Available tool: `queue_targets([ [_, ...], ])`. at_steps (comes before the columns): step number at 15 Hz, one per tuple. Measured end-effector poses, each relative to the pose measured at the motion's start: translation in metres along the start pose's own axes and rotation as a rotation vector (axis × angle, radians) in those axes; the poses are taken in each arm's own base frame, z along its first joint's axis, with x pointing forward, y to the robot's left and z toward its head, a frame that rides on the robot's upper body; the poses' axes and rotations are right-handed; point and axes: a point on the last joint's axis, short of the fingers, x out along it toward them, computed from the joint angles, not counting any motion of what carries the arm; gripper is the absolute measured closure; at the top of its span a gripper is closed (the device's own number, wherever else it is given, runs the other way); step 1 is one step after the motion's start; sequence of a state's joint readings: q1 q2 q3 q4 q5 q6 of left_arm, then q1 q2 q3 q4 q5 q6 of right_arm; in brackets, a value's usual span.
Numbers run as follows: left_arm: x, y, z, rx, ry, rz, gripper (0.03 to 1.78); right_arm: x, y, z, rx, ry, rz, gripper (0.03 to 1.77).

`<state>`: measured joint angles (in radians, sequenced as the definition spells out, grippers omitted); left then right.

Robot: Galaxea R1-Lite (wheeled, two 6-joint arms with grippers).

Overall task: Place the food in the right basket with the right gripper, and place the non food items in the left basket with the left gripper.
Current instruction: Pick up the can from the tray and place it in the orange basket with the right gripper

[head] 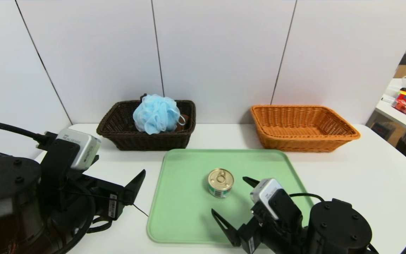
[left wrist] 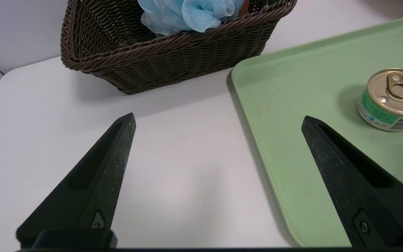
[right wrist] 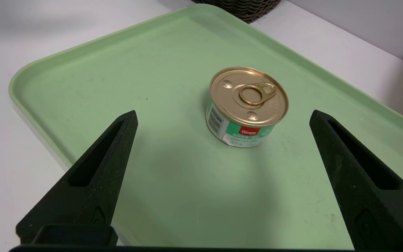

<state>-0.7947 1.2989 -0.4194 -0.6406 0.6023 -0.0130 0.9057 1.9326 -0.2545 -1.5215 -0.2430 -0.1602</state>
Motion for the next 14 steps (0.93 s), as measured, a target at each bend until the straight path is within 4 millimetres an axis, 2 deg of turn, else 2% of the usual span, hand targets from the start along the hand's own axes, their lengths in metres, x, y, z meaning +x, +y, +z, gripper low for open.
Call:
queue_targets([
  [4,0.000,0.000,0.000,-0.001,0.001,0.000,0.12,0.022,0.003,-0.005,0.001,0.003,-0.009,0.11],
  [7,0.000,0.000,-0.002,0.001,0.005,0.001,0.12,0.035,-0.008,-0.008,0.005,0.001,-0.044,0.11],
  [11,0.000,0.000,-0.002,0.001,0.007,0.001,0.12,0.045,-0.021,-0.013,0.013,0.007,-0.082,0.11],
  [14,0.000,0.000,-0.002,0.003,0.005,0.001,0.12,0.049,-0.022,-0.017,0.018,0.020,-0.087,0.11],
])
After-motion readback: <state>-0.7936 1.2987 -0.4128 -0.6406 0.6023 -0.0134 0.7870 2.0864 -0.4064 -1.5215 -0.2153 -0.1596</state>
